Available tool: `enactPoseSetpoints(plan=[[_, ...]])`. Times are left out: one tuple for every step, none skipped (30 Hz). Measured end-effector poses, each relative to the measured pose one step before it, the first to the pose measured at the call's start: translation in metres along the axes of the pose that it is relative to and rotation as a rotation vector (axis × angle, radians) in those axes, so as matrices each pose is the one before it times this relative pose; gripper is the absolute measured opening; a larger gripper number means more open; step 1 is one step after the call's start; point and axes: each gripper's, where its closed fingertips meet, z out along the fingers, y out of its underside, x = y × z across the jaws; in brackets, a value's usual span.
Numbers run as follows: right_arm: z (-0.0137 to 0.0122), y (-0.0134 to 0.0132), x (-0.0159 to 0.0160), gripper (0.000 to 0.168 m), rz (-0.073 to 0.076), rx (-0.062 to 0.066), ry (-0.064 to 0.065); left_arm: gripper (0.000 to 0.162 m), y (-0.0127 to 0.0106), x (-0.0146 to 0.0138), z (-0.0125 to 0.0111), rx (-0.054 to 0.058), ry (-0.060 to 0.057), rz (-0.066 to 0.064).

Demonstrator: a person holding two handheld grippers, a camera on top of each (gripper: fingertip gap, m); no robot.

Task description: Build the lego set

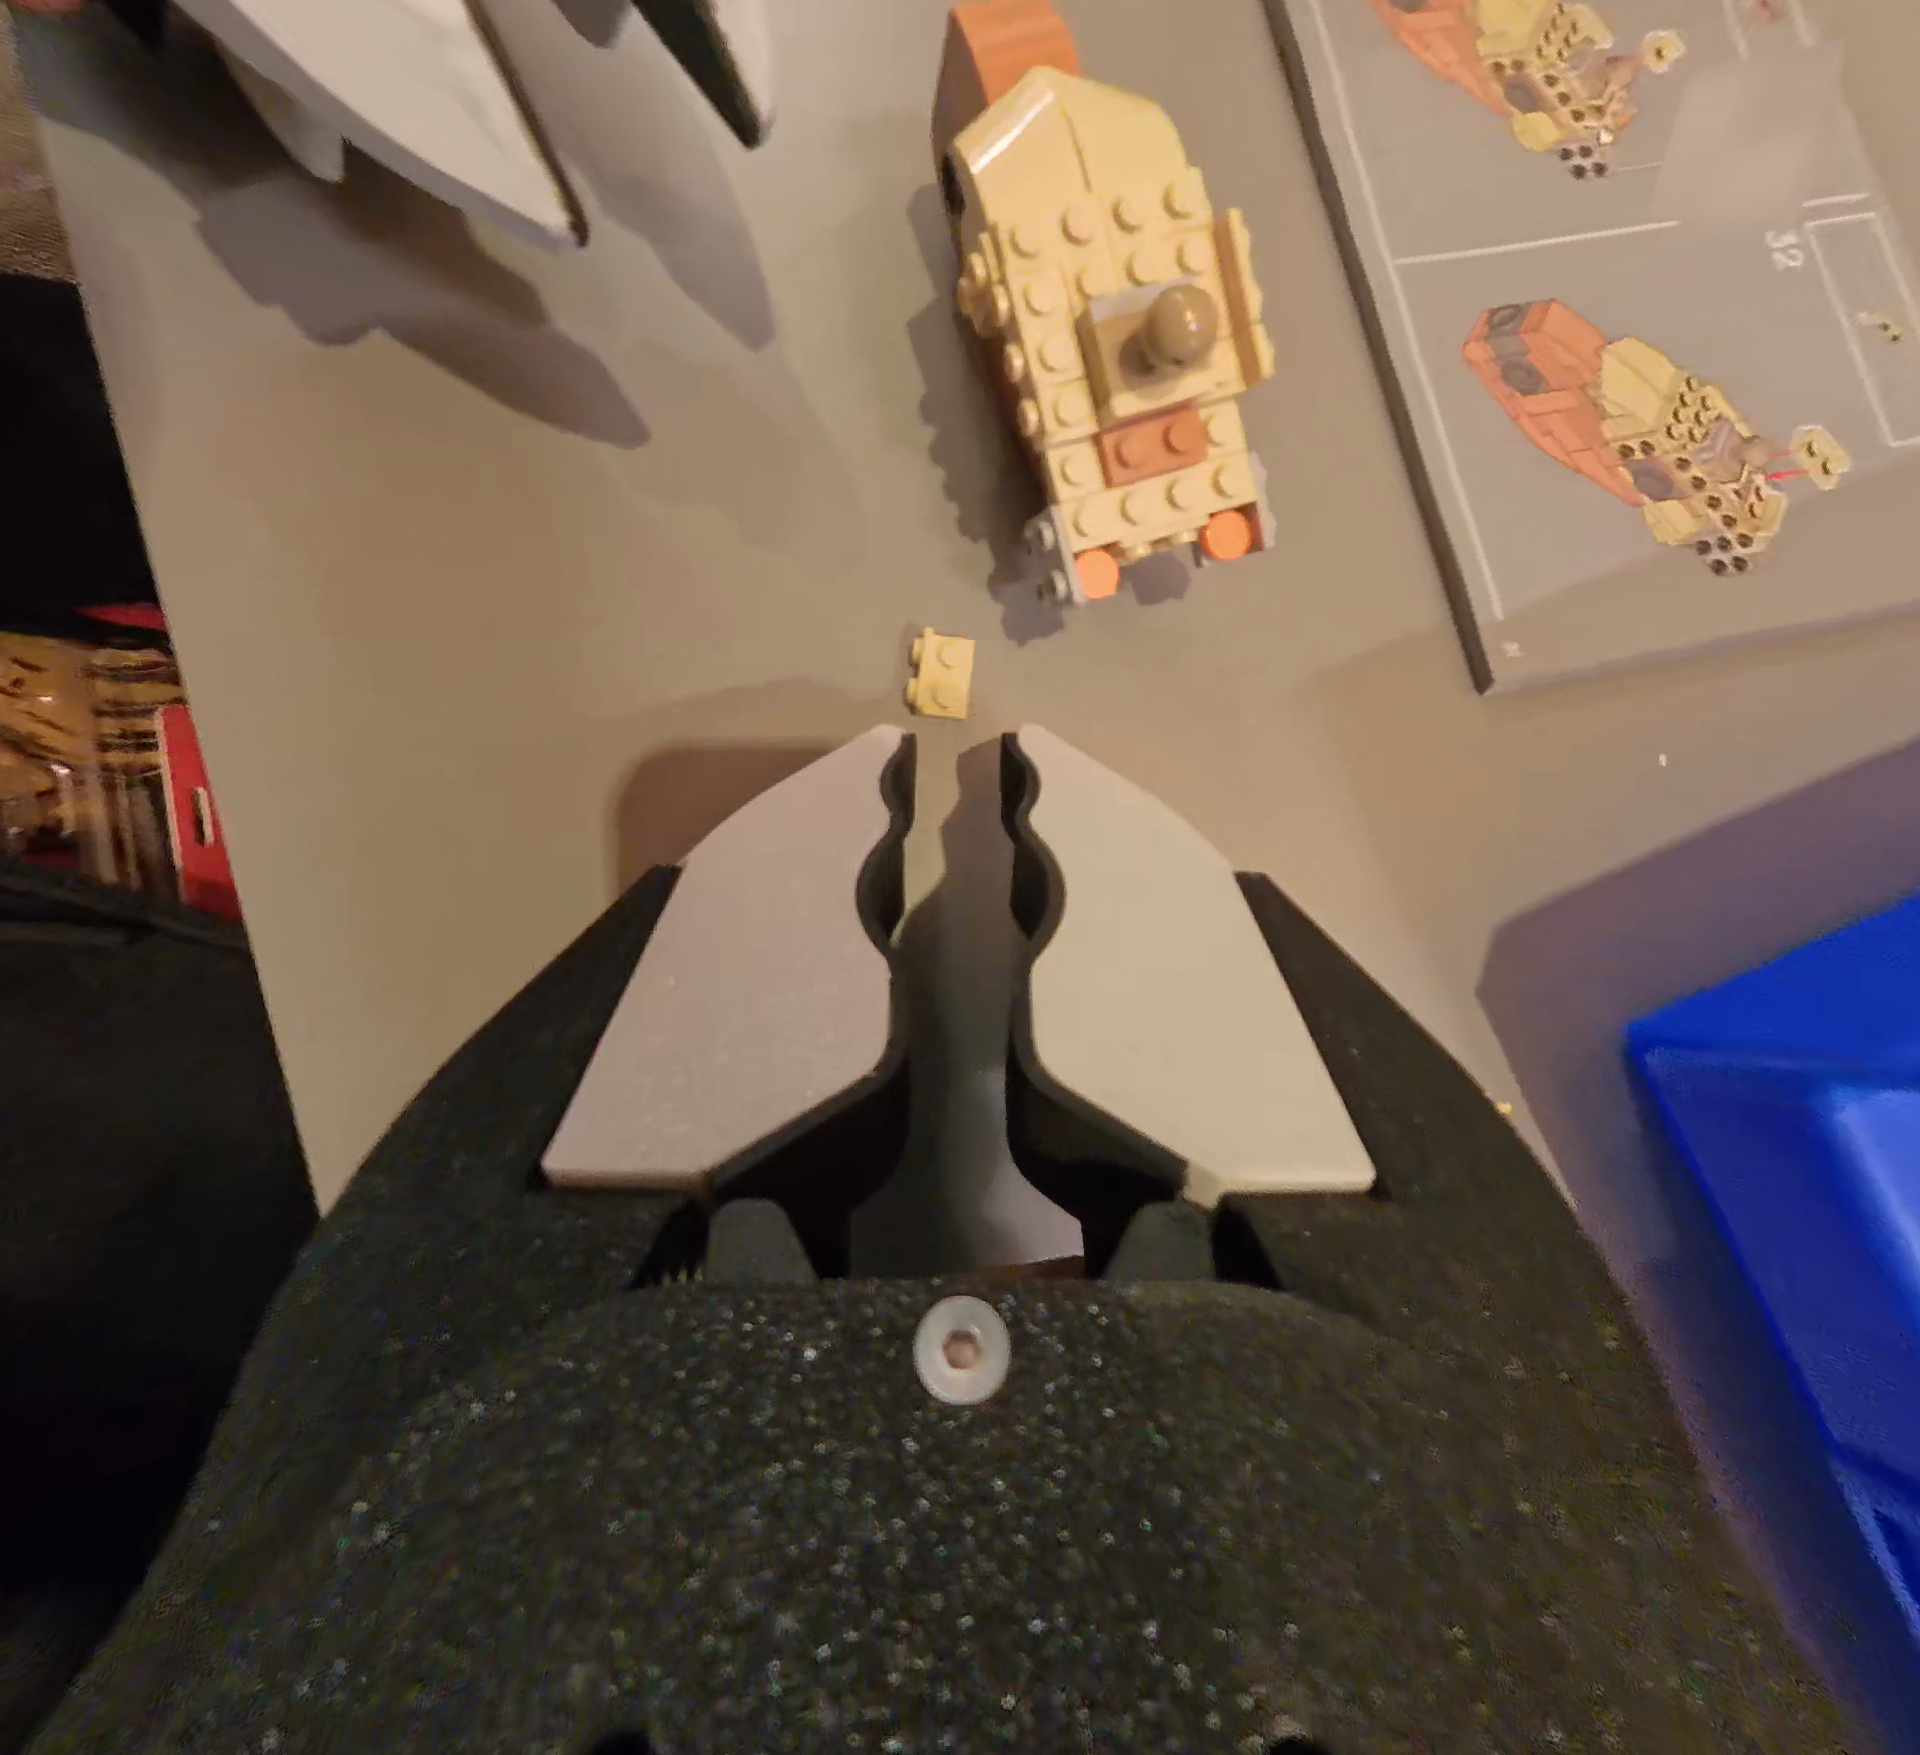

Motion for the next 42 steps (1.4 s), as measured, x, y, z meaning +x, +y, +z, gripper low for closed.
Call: enactPoseSetpoints(plan=[[0.00142,0.00172,0.0006,0.015,0.0008,-0.0126,0.0069,0.027,0.00026,0.0009,0.00153,-0.0048,0.0012,0.0001],[0.00213,0.00122,-0.00108,0.015,-0.0015,-0.0121,0.0003,0.027,0.00047,0.00119,0.00167,-0.006,0.0024,0.0008],[0.00227,0.00008,-0.00239,0.015,-0.0074,-0.0075,-0.0029,0.027,0.00049,0.00119,0.00165,-0.0071,0.0017,0.0025],[0.00225,-0.0008,-0.00356,0.015,-0.0092,-0.0034,-0.0078,0.027,0.0008,0.00087,0.00173,-0.0084,-0.0004,0.0041],[0.00148,-0.00272,-0.00364,0.015,-0.0039,0.008,-0.0094,0.027,0.00095,0.00071,0.00143,-0.0095,-0.003,0.0058],[0.00162,-0.00191,-0.00423,0.015,-0.0036,0.0013,-0.0139,0.027,0.00114,0.00029,0.00118,-0.0095,-0.0053,0.0071],[0.00151,-0.00182,-0.00361,0.015,-0.0064,0.0031,-0.0106,0.027,0.00101,0.00023,0.00102,-0.0086,-0.0065,0.0075],[0.0013,-0.00178,-0.00351,0.015,-0.007,0.0046,-0.0101,0.027,0.00081,0.00004,0.00079,-0.0073,-0.0061,0.0067],[0.00096,-0.00175,-0.00316,0.016,-0.0062,0.0071,-0.0121,0.027,0.00083,0.0001,0.0007,-0.0065,-0.0044,0.0045],[0.00015,-0.00136,-0.00211,0.016,-0.0043,0.0072,-0.0095,0.027,0.00069,0.0002,0.0008,-0.0062,-0.0023,0.0015],[-0.00058,-0.00069,0.00075,0.016,0.0008,0.0064,0.0013,0.027,0.0007,0.00009,0.00092,-0.0064,-0.0016,-0.0012],[-0.00128,0.00009,0.00338,0.016,0.0048,0.005,0.0119,0.027,0.00061,-0.00001,0.00074,-0.0059,-0.0016,-0.0026],[-0.00148,0.00078,0.00448,0.016,0.006,0.0025,0.0141,0.027,0.00062,0.00012,0.00074,-0.0059,-0.0015,-0.0013],[-0.00116,0.00104,0.00371,0.016,0.0059,-0.0003,0.0094,0.027,0.00081,-0.0002,0.00079,-0.007,-0.003,0.0017],[-0.00035,0.00099,0.00237,0.016,0.0056,-0.0028,0.0038,0.027,0.00086,-0.00021,0.0007,-0.007,-0.0035,0.0022],[0.00048,0.00048,0.00038,0.016,0.0031,-0.0042,-0.0016,0.027,0.00083,-0.00004,0.00077,-0.0072,-0.0023,0.0024],[0.00126,-0.0001,-0.00171,0.016,-0.002,-0.0035,-0.0067,0.028,0.00084,-0.00001,0.00069,-0.0071,-0.0015,0.002],[0.00147,-0.00083,-0.00275,0.016,-0.0074,-0.0012,-0.0066,0.028,0.00065,0.0001,0.00064,-0.0059,-0.0008,0.0016],[0.00102,-0.0016,-0.00288,0.016,-0.0086,0.0026,-0.0046,0.027,0.00045,0.0001,0.00041,-0.0037,-0.0001,0.0013],[0.00085,-0.00111,-0.00287,0.016,-0.0058,0.0,-0.0068,0.027,0.00007,0.0001,0.00003,-0.0008,-0.0002,0.0012],[0.00059,-0.00116,-0.00242,0.016,-0.0034,0.0019,-0.0078,0.027,-0.00017,0.00006,-0.00016,0.0021,-0.001,0.0014],[0.0005,-0.00095,-0.00235,0.016,0.0008,0.0033,-0.0095,0.027,-0.00037,-0.00016,-0.00037,0.003,-0.0022,0.001],[0.0003,-0.00115,-0.0022,0.016,0.003,0.0064,-0.0117,0.027,-0.00014,-0.00012,-0.00019,0.0017,-0.0014,0.0003],[0.00019,-0.00162,-0.00214,0.016,0.0034,0.0094,-0.0119,0.027,0.0,-0.00002,0.00001,0.0001,-0.0007,0.0005],[0.00007,-0.00123,-0.00123,0.016,0.0044,0.0076,-0.007,0.027,0.00017,-0.00009,0.00013,-0.0013,-0.0011,0.0008],[-0.00006,-0.00075,-0.00081,0.016,0.0035,0.0041,-0.0048,0.027,0.00036,-0.00009,0.00024,-0.0029,-0.0019,0.0008],[-0.00051,-0.0008,-0.00014,0.016,0.0024,0.0057,-0.0001,0.028,0.00049,-0.00006,0.00044,-0.0043,-0.0017,0.0009],[-0.00093,-0.00082,0.00124,0.016,0.003,0.0061,0.0079,0.028,0.0007,0.00009,0.00048,-0.0057,-0.0013,0.0009],[-0.00101,-0.00016,0.00234,0.016,0.003,0.0031,0.0136,0.028,0.00074,0.0001,0.00067,-0.0061,-0.0014,0.0021],[-0.00048,0.00075,0.00298,0.016,0.0018,-0.0022,0.0168,0.028,0.00059,0.00009,0.0005,-0.0057,-0.0023,0.0035],[0.00028,0.00173,0.00337,0.016,0.0001,-0.008,0.0201,0.028,0.00064,0.0001,0.00063,-0.0058,-0.0027,0.004],[0.00105,0.00196,0.00277,0.016,-0.0021,-0.0114,0.0188,0.028,0.00079,0.00019,0.00064,-0.0063,-0.0027,0.0041],[0.00152,0.00168,0.00138,0.016,-0.0036,-0.0109,0.0133,0.028,0.00066,0.00007,0.00065,-0.0065,-0.0031,0.0039],[0.00175,0.0007,-0.00036,0.016,-0.0052,-0.0068,0.005,0.028,0.00071,-0.00003,0.00066,-0.006,-0.0031,0.0037],[0.00075,-0.00147,-0.00099,0.015,-0.0055,0.0062,0.003,0.027,0.00064,0.0001,0.00054,-0.0057,-0.0025,0.0031],[0.00075,-0.00124,-0.00171,0.014,-0.0047,0.002,-0.0034,0.028,0.00047,-0.00015,0.00042,-0.0044,-0.0032,0.0024],[0.00063,-0.00104,-0.00049,0.013,-0.0027,0.0017,0.0028,0.027,0.0003,-0.00026,0.0003,-0.0029,-0.0042,0.0021],[0.00073,-0.00095,0.00032,0.011,-0.003,0.0014,0.0072,0.027,0.00022,-0.00023,0.00029,-0.0019,-0.004,0.0018],[0.00079,-0.00075,0.00074,0.011,-0.0012,-0.0001,0.0082,0.027,0.00022,-0.00033,0.00008,-0.0017,-0.0044,0.0009],[0.00077,-0.00057,0.00006,0.011,-0.0007,0.0,0.0023,0.027,0.00015,-0.00026,0.00012,-0.0011,-0.0047,0.0009],[0.00064,-0.001,-0.00072,0.011,-0.0008,0.0019,-0.0023,0.027,0.00014,-0.00031,0.00012,-0.0011,-0.0043,0.0008],[0.0006,-0.001,-0.001,0.011,-0.0024,0.0021,-0.0036,0.027,0.00017,-0.00038,0.00011,-0.0014,-0.0046,-0.0001]])
